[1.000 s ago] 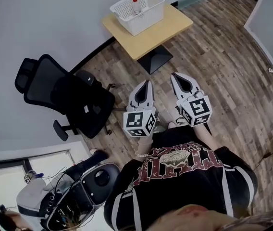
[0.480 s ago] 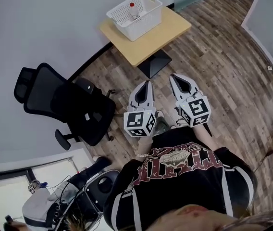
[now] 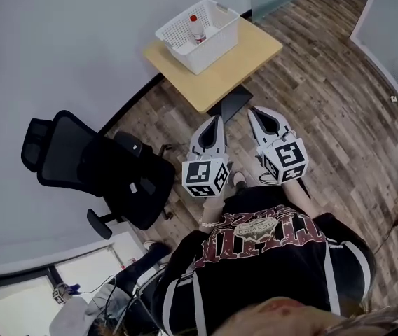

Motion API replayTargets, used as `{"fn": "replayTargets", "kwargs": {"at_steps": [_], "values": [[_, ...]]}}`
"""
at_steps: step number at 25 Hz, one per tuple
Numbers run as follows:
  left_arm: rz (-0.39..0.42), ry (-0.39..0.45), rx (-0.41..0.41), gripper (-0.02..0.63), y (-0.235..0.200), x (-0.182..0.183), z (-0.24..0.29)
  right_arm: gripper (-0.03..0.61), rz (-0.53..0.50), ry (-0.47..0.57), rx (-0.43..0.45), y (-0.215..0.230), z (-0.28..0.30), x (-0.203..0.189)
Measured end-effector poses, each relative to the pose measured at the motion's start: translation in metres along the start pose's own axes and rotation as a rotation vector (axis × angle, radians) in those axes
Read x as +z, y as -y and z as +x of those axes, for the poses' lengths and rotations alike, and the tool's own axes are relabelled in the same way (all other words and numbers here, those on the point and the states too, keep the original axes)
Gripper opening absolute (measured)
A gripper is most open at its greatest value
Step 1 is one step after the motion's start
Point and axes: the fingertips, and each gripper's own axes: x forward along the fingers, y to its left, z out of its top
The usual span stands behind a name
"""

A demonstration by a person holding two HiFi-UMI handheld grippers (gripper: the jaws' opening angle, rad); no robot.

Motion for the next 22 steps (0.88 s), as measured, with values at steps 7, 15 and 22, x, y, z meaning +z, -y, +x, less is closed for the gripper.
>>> {"fn": "replayTargets", "kwargs": {"at_steps": [7,15,22], "values": [[0.012,-0.015,-0.054,0.048,-0.028,0.006,0.031,0.017,0.018,0.007,-0.052,0.010,0.037,0.001],[0.036,-0.016,-0.091,0.048,-0.057,0.011,0.053,0.017,0.018,0.016,-0.107,0.016,0.073,0.000],[0.036,-0.027,-0.089,0.048,-0.082,0.014,0.059,0.017,0.028,0.011,-0.094,0.005,0.103,0.000]]}}
